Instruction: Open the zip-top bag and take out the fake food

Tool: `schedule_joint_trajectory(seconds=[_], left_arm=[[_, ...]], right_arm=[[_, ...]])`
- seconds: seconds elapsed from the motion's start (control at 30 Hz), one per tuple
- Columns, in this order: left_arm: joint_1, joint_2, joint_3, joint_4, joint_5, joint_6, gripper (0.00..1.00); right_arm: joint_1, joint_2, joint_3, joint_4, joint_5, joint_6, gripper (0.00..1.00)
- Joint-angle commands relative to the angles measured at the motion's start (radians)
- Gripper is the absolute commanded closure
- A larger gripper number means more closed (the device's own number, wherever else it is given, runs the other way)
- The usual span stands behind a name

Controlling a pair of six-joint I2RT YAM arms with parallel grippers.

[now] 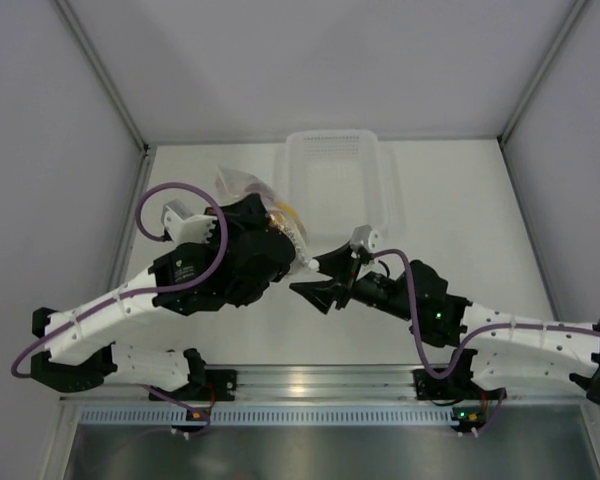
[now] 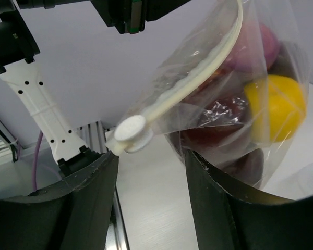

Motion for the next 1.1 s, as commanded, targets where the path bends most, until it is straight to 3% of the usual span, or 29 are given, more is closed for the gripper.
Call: schedule_joint_trajectory(seconds=[0.0,0.13,0.27,0.33,0.37,0.6,0.67,0.73,0.83,1.07], left_arm=[[0.001,-0.014,-0.018,0.036,-0.065,-0.087,1.0],[0.001,-0.017,-0.048,0.038,-0.053,-0.124,1.0],[0.001,-0.019,-0.064,0.039,-0.027,-0.164,1.0],[0.001,-0.017,-0.067,0.038,-0.02,-0.172,1.0],[0.001,-0.016,-0.068,0.039,-0.016,-0.175,1.0],[-0.001,-0.022,-0.078,0.039,0.001,-0.184,1.0],[0.001,-0.025,-0.084,0.039,0.007,-0.192,1.0],[-0.001,-0.028,-0.087,0.039,0.016,-0.195,1.0],[-0.001,-0.042,-0.099,0.039,0.027,-0.193,1.0],[-0.001,-0.121,-0.147,0.042,0.052,-0.092,1.0]], right_arm=[[0.021,0.006,0.066,0.077,0.026,0.113,0.45],[0.021,-0.02,0.062,0.083,0.026,0.153,0.42],[0.021,-0.023,0.045,0.094,0.154,0.135,0.41],[0.013,0.003,0.054,0.085,0.194,0.121,0.62],[0.007,0.011,0.066,0.08,0.207,0.116,0.66],[-0.049,0.049,0.105,0.037,0.214,0.1,0.64],[-0.059,0.052,0.106,0.04,0.217,0.1,0.72],[-0.066,0.054,0.114,0.032,0.228,0.086,0.91],[-0.069,0.041,0.114,0.019,0.259,0.038,1.0],[-0.083,-0.014,0.134,-0.141,0.251,-0.145,1.0]])
